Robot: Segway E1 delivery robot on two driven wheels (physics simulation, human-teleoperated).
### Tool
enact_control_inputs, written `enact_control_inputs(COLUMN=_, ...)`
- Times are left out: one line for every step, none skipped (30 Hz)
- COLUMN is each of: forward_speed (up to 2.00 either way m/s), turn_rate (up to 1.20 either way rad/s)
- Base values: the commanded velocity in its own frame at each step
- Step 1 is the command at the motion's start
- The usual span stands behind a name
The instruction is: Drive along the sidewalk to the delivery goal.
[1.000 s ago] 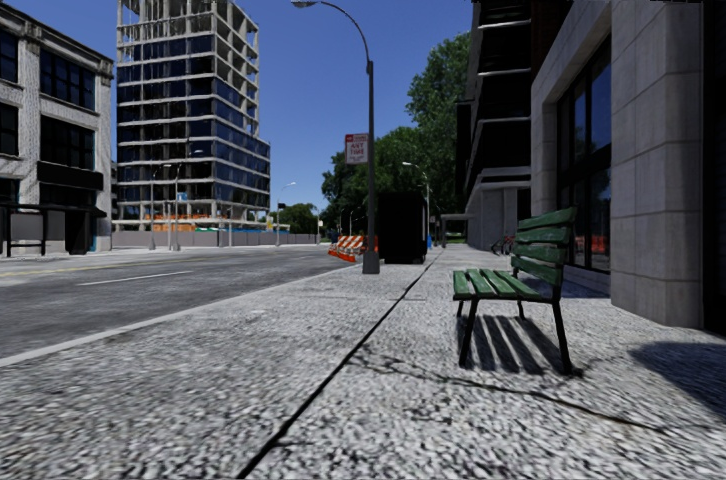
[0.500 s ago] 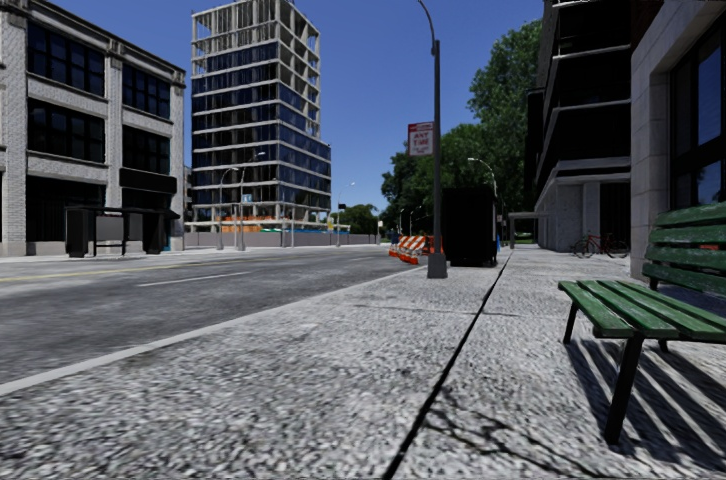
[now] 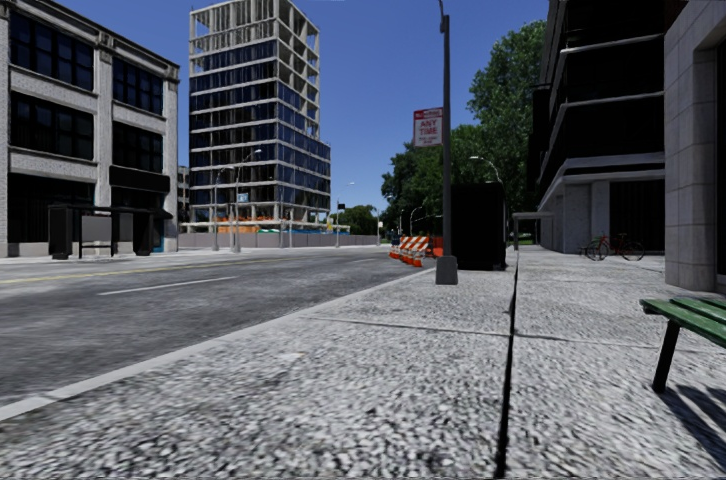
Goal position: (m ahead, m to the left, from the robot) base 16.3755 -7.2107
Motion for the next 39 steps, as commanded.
enact_control_inputs(forward_speed=2.00, turn_rate=-0.28)
enact_control_inputs(forward_speed=2.00, turn_rate=-0.30)
enact_control_inputs(forward_speed=2.00, turn_rate=-0.35)
enact_control_inputs(forward_speed=2.00, turn_rate=-0.35)
enact_control_inputs(forward_speed=2.00, turn_rate=-0.41)
enact_control_inputs(forward_speed=2.00, turn_rate=-0.50)
enact_control_inputs(forward_speed=2.00, turn_rate=-0.52)
enact_control_inputs(forward_speed=2.00, turn_rate=-0.52)
enact_control_inputs(forward_speed=2.00, turn_rate=-0.52)
enact_control_inputs(forward_speed=2.00, turn_rate=-0.53)
enact_control_inputs(forward_speed=2.00, turn_rate=-0.53)
enact_control_inputs(forward_speed=2.00, turn_rate=-0.53)
enact_control_inputs(forward_speed=2.00, turn_rate=-0.53)
enact_control_inputs(forward_speed=2.00, turn_rate=-0.53)
enact_control_inputs(forward_speed=2.00, turn_rate=-0.53)
enact_control_inputs(forward_speed=2.00, turn_rate=-0.53)
enact_control_inputs(forward_speed=2.00, turn_rate=-0.53)
enact_control_inputs(forward_speed=2.00, turn_rate=-0.53)
enact_control_inputs(forward_speed=2.00, turn_rate=-0.53)
enact_control_inputs(forward_speed=2.00, turn_rate=-0.53)
enact_control_inputs(forward_speed=2.00, turn_rate=-0.53)
enact_control_inputs(forward_speed=2.00, turn_rate=-0.53)
enact_control_inputs(forward_speed=2.00, turn_rate=-0.53)
enact_control_inputs(forward_speed=2.00, turn_rate=-0.53)
enact_control_inputs(forward_speed=2.00, turn_rate=-0.53)
enact_control_inputs(forward_speed=2.00, turn_rate=-0.53)
enact_control_inputs(forward_speed=2.00, turn_rate=-0.53)
enact_control_inputs(forward_speed=2.00, turn_rate=-0.53)
enact_control_inputs(forward_speed=2.00, turn_rate=-0.53)
enact_control_inputs(forward_speed=2.00, turn_rate=-0.53)
enact_control_inputs(forward_speed=2.00, turn_rate=-0.53)
enact_control_inputs(forward_speed=2.00, turn_rate=-0.53)
enact_control_inputs(forward_speed=2.00, turn_rate=-0.53)
enact_control_inputs(forward_speed=2.00, turn_rate=-0.53)
enact_control_inputs(forward_speed=2.00, turn_rate=-0.51)
enact_control_inputs(forward_speed=2.00, turn_rate=-0.05)
enact_control_inputs(forward_speed=2.00, turn_rate=-0.05)
enact_control_inputs(forward_speed=2.00, turn_rate=0.00)
enact_control_inputs(forward_speed=2.00, turn_rate=0.00)
